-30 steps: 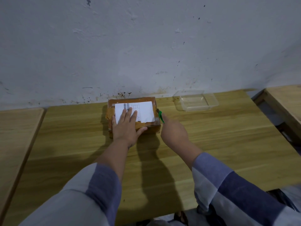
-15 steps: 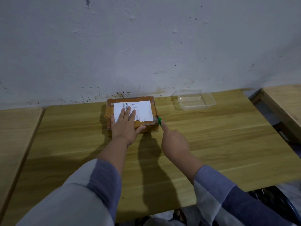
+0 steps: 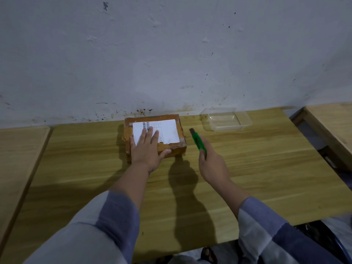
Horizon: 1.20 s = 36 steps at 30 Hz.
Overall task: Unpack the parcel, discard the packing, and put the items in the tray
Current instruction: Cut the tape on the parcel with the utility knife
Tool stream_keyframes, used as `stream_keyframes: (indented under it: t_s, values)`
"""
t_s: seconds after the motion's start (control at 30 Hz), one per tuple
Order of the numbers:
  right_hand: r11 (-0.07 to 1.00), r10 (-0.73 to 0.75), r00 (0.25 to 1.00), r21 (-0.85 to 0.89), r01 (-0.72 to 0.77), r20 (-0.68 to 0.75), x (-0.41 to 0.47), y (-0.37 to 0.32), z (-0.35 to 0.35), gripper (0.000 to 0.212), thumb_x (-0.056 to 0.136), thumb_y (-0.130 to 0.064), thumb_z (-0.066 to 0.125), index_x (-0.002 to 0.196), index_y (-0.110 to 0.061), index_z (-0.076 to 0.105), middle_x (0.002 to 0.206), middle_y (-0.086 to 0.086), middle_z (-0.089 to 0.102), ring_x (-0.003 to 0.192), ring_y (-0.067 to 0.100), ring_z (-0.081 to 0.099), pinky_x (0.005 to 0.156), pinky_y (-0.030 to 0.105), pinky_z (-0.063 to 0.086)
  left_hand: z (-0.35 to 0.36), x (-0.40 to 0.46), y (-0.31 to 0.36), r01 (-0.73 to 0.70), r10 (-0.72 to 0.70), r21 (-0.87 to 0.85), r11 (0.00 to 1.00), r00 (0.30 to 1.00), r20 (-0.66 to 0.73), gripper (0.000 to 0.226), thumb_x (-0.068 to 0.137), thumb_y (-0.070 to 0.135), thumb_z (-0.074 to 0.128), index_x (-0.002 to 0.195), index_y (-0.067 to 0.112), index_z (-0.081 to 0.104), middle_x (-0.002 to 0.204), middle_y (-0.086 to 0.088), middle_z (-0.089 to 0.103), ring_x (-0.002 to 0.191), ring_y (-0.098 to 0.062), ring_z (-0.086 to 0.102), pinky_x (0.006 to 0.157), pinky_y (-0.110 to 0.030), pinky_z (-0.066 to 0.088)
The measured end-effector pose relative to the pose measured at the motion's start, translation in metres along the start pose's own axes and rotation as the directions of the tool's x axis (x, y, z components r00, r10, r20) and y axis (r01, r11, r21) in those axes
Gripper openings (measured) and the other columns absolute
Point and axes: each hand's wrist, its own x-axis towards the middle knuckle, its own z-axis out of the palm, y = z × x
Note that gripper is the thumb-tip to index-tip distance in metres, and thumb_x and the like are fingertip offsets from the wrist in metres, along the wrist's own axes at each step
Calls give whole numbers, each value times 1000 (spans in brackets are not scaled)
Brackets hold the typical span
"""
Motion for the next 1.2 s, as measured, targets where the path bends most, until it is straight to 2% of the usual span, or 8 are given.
stream_keyframes:
  t_s: [0.07,0.2,0.37,0.57,0.77,0.93,1.07,1.2]
  values:
    - [999,3,1000,41,-2,-20,11,-2,9,50,100,-31,33,145,-42,16,76,9,63,57,19,55,48,34,49,1,-4,4,12,-12,-5,1000,1000,2,86,85,73,20,151,24,0,160,-1,-10,147,-21,-14,115,-54,-5]
    - [1000,-14,998,26,15,-65,33,-10,37,47,98,-37,38,144,-34,28,120,11,60,96,25,61,69,30,47,5,-15,13,31,-31,-18,999,1000,-2,87,85,74,20,151,22,-1,160,-2,-11,147,-21,-14,114,-55,-6]
    - [997,81,991,24,-79,-110,41,-14,55,42,95,-34,45,137,-35,38,121,13,53,105,30,58,75,35,48,4,-24,15,33,-33,-27,999,999,-2,90,82,78,17,151,24,2,161,-1,-8,147,-20,-13,114,-52,-11]
    - [999,-34,997,40,37,-62,58,-2,47,39,95,-27,47,135,-30,46,125,15,51,110,32,55,86,37,49,-11,-15,-26,-231,231,34,972,973,-3,94,70,84,-2,150,36,11,160,7,0,147,-14,-9,116,-53,-12]
    - [997,-70,996,20,69,53,79,4,30,40,96,-29,47,136,-33,43,134,19,45,115,37,53,95,46,48,-15,-3,-48,-432,430,123,893,902,47,86,76,83,7,149,39,3,160,8,-3,147,-14,-8,118,-51,-5]
    - [998,-55,998,37,54,36,67,9,23,54,99,-26,39,147,-36,18,125,18,55,103,35,59,84,41,48,-7,-5,-36,-349,351,102,931,936,-3,87,74,83,-1,149,39,5,161,6,-1,148,-16,-6,118,-54,-2]
    - [995,39,999,90,-37,-14,39,16,15,61,100,-20,34,149,-37,2,86,15,63,70,29,60,62,38,49,-2,-9,-15,-219,220,48,975,975,-29,89,74,82,-1,150,36,6,161,5,-3,148,-18,-8,116,-57,-1]
    - [988,89,996,128,-84,-31,13,22,12,55,100,-19,35,149,-34,15,113,15,64,89,28,62,76,39,52,3,-12,22,-27,26,-41,999,999,-33,85,80,80,8,150,33,6,161,2,-6,147,-20,-12,114,-58,-8]
